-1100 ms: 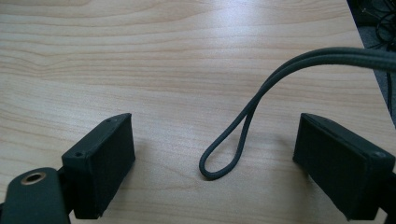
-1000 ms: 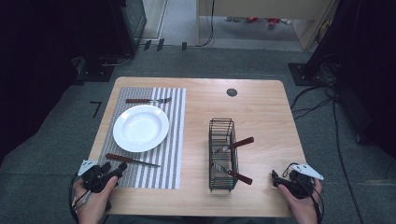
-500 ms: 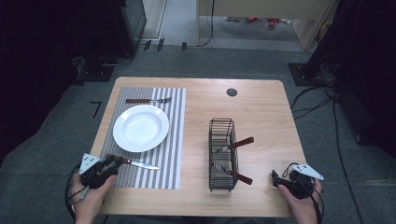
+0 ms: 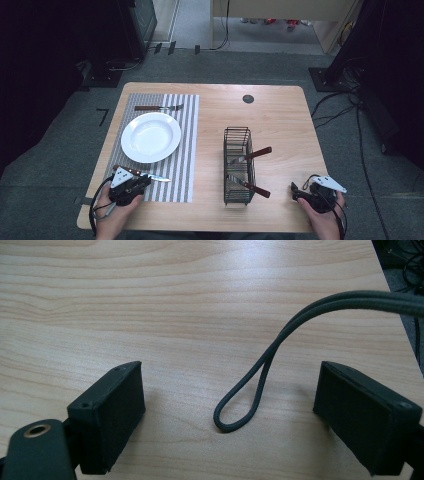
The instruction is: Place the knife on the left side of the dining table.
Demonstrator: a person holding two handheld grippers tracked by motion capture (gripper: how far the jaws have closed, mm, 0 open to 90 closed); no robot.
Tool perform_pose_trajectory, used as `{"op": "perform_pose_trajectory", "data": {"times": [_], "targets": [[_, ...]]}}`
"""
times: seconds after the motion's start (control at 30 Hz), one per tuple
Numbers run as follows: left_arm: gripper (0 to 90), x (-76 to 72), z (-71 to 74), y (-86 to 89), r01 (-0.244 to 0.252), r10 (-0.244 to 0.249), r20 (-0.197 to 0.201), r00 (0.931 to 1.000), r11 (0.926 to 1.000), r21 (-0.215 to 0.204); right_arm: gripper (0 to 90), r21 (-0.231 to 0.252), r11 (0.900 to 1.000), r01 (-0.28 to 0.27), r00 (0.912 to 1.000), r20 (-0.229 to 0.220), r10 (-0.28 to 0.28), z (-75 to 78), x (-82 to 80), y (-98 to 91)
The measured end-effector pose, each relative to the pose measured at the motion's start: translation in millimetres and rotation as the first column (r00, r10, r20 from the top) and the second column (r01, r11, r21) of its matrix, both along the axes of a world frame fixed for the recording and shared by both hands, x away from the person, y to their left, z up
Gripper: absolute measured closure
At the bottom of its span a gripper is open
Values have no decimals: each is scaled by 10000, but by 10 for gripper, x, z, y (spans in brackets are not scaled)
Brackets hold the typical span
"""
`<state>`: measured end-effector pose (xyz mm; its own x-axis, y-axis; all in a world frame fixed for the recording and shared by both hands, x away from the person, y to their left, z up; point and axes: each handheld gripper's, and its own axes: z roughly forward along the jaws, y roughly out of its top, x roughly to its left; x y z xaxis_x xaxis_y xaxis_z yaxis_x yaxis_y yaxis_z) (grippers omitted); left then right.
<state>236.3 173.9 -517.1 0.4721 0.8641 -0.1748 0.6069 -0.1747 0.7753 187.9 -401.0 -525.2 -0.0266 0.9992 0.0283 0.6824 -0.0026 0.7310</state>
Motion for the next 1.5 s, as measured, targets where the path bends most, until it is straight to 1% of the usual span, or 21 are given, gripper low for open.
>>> {"op": "perform_pose_trajectory", "data": {"times": [0.23,0.3,0.37,0.43,0.47,0.5,0.53,0.6,0.77,0.93,1.0,1.03,1.07,1.1,1.13,1.17,1.23,1.27,1.37,1.47,1.5], "targets": [[751,42,-5,-82,-89,89,-144,9999,10000,-13,127,0,10000,2,10000,2,-2,0,0,0],[719,27,5,-59,-51,52,129,9999,9999,-97,127,0,10000,2,10000,0,-2,0,0,0],[647,7,38,37,-252,264,426,9987,9993,-267,128,0,10000,1,10000,6,-1,0,0,1],[596,1,71,211,-905,944,705,9930,9943,-566,129,-3,10000,-25,10000,18,25,-1,-1,-1],[589,5,80,339,-1426,1488,752,9860,9864,-824,129,-2,10000,-24,10000,18,24,0,-1,-1],[599,9,82,414,-1683,1761,727,9817,9805,-1017,129,-8,10000,-29,10000,18,29,0,-1,-1],[598,11,78,515,-2079,2176,699,9735,9701,-1254,130,-4,10000,-27,10000,16,27,0,-1,-1],[603,9,63,589,-2360,2471,676,9666,9616,-1400,130,-7,10000,-28,10000,17,28,0,-1,-1],[614,33,17,536,-2282,2348,532,9706,9678,-1064,130,-8,10000,-26,10000,17,26,0,-1,-1],[581,19,47,500,-2246,2330,805,9691,9691,-1015,129,-7,10000,-27,10000,17,27,0,-1,-1],[520,-23,88,527,-2317,2466,1117,9627,9639,-1311,129,-3,10000,-23,10000,17,23,-1,-1,0],[481,-23,88,527,-2317,2466,1117,9627,9639,-1311,129,-3,10000,-23,10000,17,23,-1,-1,0],[423,-58,122,569,-2514,2734,1239,9539,9532,-1677,129,-3,10000,-28,10000,17,28,-1,-1,-1],[377,-71,134,587,-2584,2824,1249,9511,9493,-1790,129,-3,10000,-25,10000,15,25,0,-1,-1],[351,-94,154,617,-2735,2991,1156,9472,9418,-1956,129,-7,10000,-28,10000,17,28,-1,-1,-1],[293,-94,154,617,-2735,2991,1156,9472,9418,-1956,129,-7,10000,-28,10000,17,28,-1,-1,-1],[189,-156,176,666,-3167,3346,998,9371,9348,-1608,129,-6,10000,-28,10000,16,28,-1,-1,-1],[158,-182,170,683,-3316,3452,897,9342,9333,-1380,129,-7,10000,-27,10000,17,27,-1,0,-1],[138,-235,116,735,-3717,3813,633,9223,9199,-1249,129,-4,10000,-24,10000,18,24,-1,4,0],[137,-241,80,788,-3819,3869,97,9221,9137,-1389,129,2,10000,-17,10000,22,17,-1,8,2],[137,-243,73,799,-3814,3847,-4,9230,9148,-1326,129,3,10000,-21,10000,19,21,-1,9,2]]}}
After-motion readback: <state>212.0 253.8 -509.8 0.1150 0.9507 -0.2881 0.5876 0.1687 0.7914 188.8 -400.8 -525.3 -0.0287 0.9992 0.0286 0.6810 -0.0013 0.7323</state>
